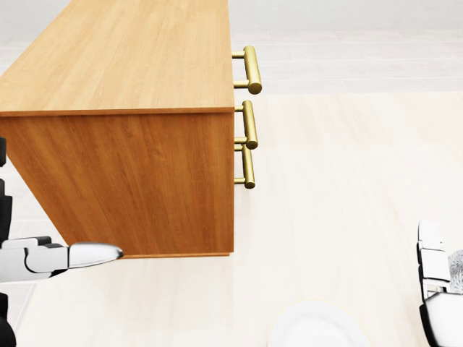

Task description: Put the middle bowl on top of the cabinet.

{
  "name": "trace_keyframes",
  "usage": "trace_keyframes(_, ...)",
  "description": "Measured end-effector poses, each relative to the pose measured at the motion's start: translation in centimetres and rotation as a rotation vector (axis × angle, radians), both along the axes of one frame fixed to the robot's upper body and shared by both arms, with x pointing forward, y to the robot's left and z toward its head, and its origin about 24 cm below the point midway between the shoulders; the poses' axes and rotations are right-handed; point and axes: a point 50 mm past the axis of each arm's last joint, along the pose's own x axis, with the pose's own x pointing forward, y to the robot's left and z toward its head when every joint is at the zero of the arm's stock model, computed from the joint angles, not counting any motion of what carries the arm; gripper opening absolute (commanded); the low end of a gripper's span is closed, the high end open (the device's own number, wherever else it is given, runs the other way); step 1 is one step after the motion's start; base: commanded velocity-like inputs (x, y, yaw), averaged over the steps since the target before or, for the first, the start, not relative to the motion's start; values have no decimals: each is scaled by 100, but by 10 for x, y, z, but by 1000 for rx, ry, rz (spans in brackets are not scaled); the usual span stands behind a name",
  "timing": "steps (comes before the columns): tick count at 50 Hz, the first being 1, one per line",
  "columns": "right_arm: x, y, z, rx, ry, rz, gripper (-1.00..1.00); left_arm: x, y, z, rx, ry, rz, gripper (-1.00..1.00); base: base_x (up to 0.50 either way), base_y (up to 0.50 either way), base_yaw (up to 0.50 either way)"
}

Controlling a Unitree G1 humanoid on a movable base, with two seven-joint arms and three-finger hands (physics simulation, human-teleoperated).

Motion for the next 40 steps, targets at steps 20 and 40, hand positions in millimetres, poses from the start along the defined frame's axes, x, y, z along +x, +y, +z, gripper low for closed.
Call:
trace_keyframes(20,-5,-14,-27,-10,78,-27,100,0,-2,-1,12,7,-9,100,0,0,0)
trace_keyframes(40,-12,-34,-38,-47,114,-118,100,1,-4,-2,19,13,-15,100,0,0,0)
